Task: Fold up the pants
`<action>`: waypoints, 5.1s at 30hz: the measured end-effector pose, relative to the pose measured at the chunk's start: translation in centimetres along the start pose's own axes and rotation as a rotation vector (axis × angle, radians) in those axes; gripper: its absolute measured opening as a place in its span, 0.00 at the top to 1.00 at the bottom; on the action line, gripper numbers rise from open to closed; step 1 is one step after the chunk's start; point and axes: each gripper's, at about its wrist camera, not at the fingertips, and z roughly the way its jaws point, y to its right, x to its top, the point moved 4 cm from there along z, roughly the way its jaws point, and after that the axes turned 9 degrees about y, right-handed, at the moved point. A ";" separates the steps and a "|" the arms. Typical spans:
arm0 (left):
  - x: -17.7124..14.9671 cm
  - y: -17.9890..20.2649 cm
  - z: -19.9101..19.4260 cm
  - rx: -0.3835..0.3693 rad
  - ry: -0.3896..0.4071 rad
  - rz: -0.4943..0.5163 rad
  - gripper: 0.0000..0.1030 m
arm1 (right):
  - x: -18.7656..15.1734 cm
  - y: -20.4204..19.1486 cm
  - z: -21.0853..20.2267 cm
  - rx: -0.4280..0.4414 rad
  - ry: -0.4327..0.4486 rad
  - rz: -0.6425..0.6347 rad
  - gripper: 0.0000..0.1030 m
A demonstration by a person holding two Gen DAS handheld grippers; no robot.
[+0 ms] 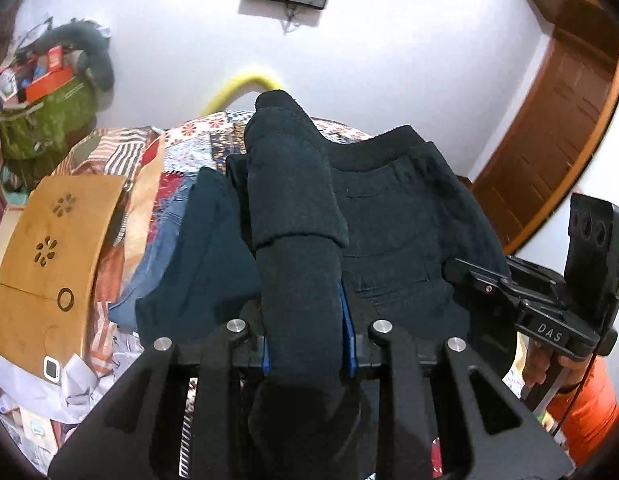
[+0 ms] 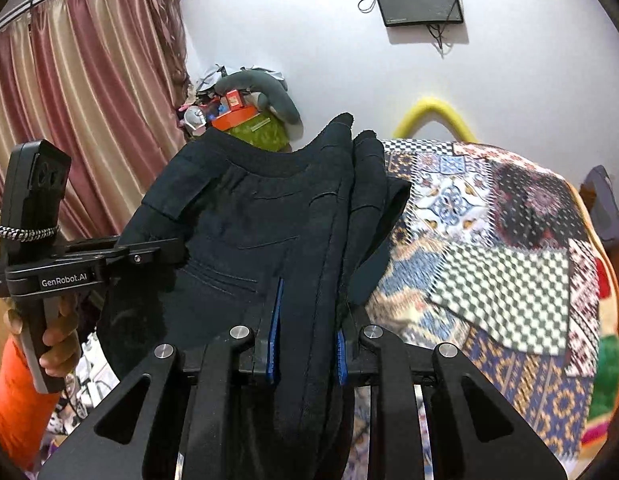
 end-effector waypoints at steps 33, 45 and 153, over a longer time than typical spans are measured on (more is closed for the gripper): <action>-7.4 -15.3 18.9 0.265 -0.218 -0.102 0.51 | -8.9 4.3 17.6 -0.111 -0.264 0.109 0.70; -5.6 -8.6 5.3 0.314 -0.043 0.054 0.51 | -5.1 -0.4 4.2 -0.102 -0.074 -0.051 0.70; -11.7 10.5 -28.4 0.199 0.595 0.172 0.00 | -4.0 -14.7 -26.0 -0.180 0.507 -0.138 0.00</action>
